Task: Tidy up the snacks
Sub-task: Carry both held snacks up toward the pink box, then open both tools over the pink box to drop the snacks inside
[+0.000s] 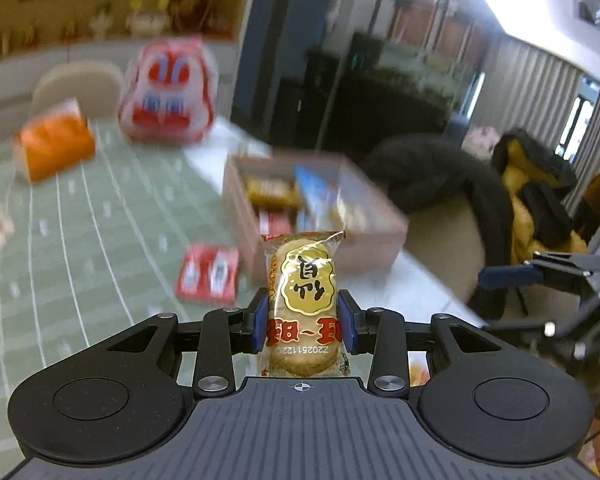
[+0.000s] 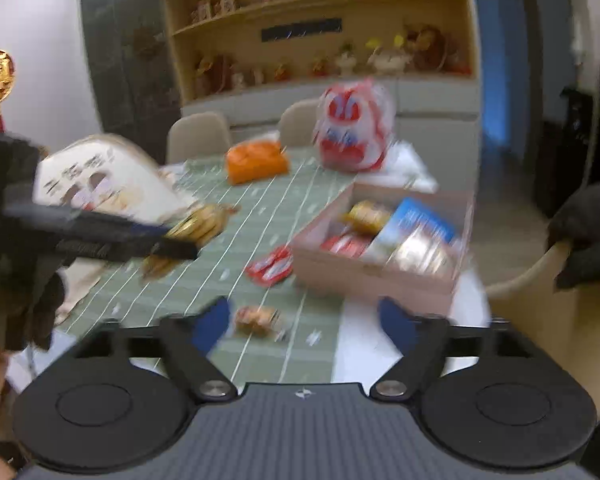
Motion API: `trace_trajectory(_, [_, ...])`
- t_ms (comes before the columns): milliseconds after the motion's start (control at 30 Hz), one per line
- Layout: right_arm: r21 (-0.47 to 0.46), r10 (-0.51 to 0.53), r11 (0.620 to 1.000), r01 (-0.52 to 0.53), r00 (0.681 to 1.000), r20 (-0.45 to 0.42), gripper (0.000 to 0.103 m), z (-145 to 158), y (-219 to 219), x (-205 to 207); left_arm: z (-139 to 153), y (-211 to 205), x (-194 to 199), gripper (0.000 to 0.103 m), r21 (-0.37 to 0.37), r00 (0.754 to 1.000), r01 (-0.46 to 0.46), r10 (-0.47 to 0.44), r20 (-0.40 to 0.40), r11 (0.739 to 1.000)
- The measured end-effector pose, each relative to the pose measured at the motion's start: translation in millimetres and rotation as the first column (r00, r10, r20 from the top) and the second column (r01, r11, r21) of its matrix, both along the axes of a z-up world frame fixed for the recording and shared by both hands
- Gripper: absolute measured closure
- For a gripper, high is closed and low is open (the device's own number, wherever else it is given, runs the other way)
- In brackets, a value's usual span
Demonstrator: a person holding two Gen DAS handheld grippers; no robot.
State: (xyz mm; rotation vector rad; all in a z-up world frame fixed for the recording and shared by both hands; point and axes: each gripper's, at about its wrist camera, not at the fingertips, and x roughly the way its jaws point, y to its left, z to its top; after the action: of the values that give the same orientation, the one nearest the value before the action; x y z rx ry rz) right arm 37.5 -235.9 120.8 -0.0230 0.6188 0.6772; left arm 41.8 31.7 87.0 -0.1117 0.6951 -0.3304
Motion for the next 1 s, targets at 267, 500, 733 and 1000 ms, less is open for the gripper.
trace_trajectory(267, [-0.194, -0.027, 0.981, 0.002, 0.992, -0.125, 0.017, -73.6, 36.8, 4.6, -49.6, 1.3, -13.7, 0.063, 0.028, 0.984, 0.021, -0.016, -0.176, 0.999])
trace_trajectory(500, [-0.149, 0.043, 0.986, -0.071, 0.983, -0.178, 0.017, -76.6, 48.1, 0.1, -51.0, -2.4, -26.4, 0.063, 0.053, 0.983, 0.043, -0.033, -0.183, 0.998])
trace_trajectory(733, [-0.185, -0.003, 0.982, -0.036, 0.979, -0.205, 0.046, -84.7, 47.3, 5.6, -57.2, -13.2, -23.4, 0.063, 0.071, 0.977, 0.089, -0.073, -0.2, 0.994])
trace_trajectory(1000, [-0.107, 0.005, 0.994, -0.013, 0.997, -0.072, 0.049, -34.7, 27.2, 6.7, -0.4, -2.7, -7.7, 0.063, -0.05, 0.998, 0.056, -0.057, -0.003, 0.997])
